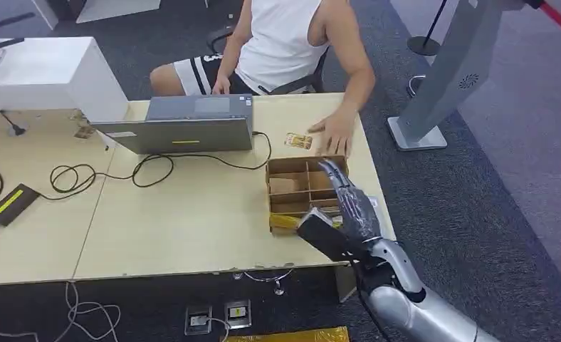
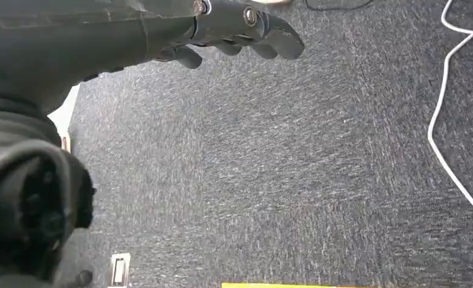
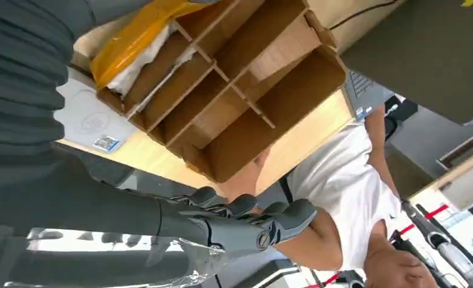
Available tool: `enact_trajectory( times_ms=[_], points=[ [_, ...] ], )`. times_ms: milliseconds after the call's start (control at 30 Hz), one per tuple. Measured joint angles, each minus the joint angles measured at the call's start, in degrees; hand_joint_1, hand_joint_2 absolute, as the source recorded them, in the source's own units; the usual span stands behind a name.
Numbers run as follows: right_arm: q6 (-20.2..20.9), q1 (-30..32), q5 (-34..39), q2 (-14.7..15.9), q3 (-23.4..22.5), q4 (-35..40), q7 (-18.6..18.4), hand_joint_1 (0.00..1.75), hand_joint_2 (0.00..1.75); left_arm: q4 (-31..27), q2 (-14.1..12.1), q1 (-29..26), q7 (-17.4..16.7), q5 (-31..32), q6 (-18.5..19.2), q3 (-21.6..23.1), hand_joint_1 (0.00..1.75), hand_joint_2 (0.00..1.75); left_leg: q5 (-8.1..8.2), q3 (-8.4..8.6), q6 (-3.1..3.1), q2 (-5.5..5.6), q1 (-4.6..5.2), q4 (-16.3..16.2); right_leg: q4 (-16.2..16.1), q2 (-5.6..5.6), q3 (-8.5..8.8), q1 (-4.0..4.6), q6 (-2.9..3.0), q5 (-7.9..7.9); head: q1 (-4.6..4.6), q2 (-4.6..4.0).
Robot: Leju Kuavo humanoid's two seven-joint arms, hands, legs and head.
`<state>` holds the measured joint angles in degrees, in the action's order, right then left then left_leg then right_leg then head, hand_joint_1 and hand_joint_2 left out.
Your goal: Pass the card to the sensor for recognition and then transmit it.
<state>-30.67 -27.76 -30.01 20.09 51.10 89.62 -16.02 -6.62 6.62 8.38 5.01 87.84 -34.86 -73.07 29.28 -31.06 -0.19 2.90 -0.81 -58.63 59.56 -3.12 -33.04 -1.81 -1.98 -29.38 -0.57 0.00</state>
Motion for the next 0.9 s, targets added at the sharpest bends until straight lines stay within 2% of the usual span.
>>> enact_trajectory(
  times_ms=[367, 900],
  points=[
    [2.58, 3.27, -0.81, 0.79, -2.42, 3.28, 0.28, 0.00, 1.75, 0.00, -0.02, 0.33, 0.00, 1.36, -0.04, -0.09, 0.00, 0.00, 0.00, -0.01, 0.00, -0.01, -0.02, 0.00, 0.01, -0.01, -0.01, 0.03, 0.00, 0.00, -0.02, 0.00],
    [2.99, 3.93, -1.16, 0.87, -3.56, 3.78, 0.24, 0.00, 1.75, 0.00, -0.07, 0.46, 0.00, 1.46, -0.04, -0.13, 0.00, 0.00, 0.00, -0.01, 0.00, -0.01, -0.01, 0.00, 0.01, -0.01, -0.02, 0.02, 0.00, 0.00, 0.00, 0.00]
  ],
)
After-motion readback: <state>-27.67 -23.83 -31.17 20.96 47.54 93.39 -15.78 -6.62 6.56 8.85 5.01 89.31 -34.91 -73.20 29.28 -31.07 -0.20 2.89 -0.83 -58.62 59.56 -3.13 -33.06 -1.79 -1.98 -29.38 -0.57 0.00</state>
